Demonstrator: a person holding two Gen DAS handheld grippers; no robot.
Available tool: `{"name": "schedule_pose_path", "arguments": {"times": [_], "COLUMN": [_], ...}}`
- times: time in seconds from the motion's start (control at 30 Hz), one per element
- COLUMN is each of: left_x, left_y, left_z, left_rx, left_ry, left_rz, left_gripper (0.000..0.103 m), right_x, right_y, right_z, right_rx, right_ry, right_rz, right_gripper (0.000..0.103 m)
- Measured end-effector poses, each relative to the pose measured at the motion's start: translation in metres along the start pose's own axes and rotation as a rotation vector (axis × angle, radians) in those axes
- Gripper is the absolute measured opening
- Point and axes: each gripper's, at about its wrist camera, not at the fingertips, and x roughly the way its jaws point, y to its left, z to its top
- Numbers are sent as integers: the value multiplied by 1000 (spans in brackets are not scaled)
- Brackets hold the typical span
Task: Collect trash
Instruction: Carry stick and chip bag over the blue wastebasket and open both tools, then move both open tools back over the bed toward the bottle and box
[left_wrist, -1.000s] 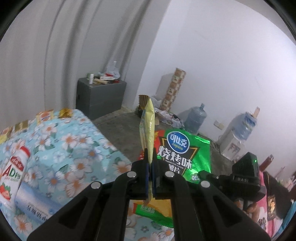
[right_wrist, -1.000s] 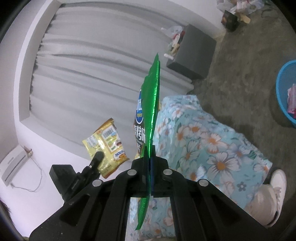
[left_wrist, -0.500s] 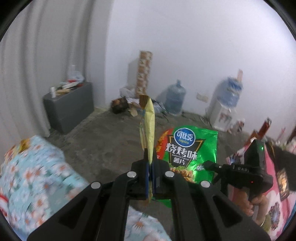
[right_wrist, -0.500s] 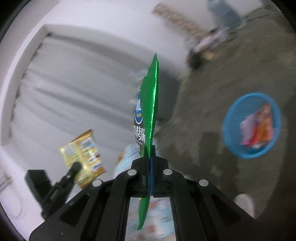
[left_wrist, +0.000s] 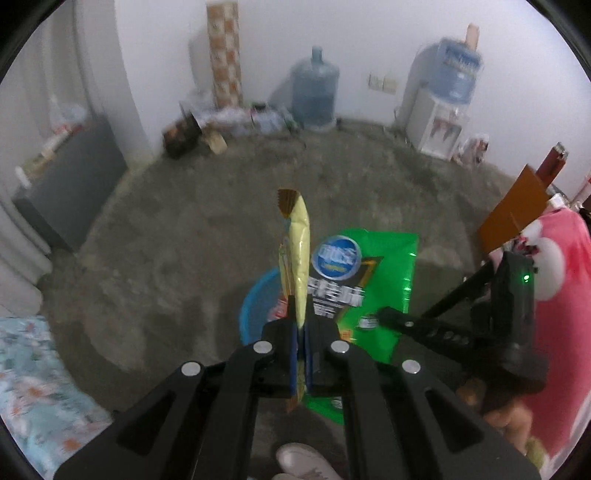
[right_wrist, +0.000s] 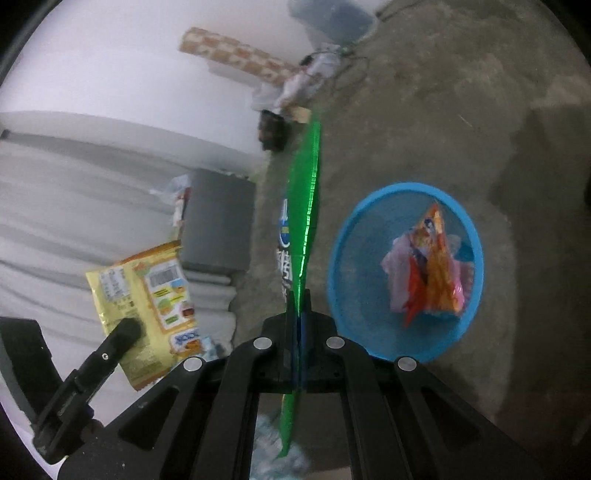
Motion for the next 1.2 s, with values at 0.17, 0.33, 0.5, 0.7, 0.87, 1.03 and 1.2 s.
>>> {"name": "schedule_pose_path", "arguments": {"times": [0.17,0.33,0.5,0.7,0.87,1.03,1.2], "left_x": [102,131,103,49,-13,-93,-175], "left_y": [-2,10,17,22,29,47,77], "left_z": [-9,-20,-8,-1,-8,-31,-68], "left_rx": [-15,-70,-129,-168,-190,-199,-259], "left_ry": [214,275,201,106,34,-50,-168], "left_rz": [-3,4,-49,-70,-103,-100,-79], "left_gripper": [35,51,66,69,72,75,81], "right_x": [56,66,22,8,2,-26,-61], "right_y": [-46,-86,-82,-65,-25,35,105], "right_z": [8,0,-6,-21,-36,-50,-75], "right_rx": [66,133,116,72,-42,-198,-409], "right_ry": [77,128,24,-9,-44,-86,-149], "right_rz": [-146,-304,-332,-339,-347,-310,-293], "right_gripper": [17,37,55,55,57,69,82]}}
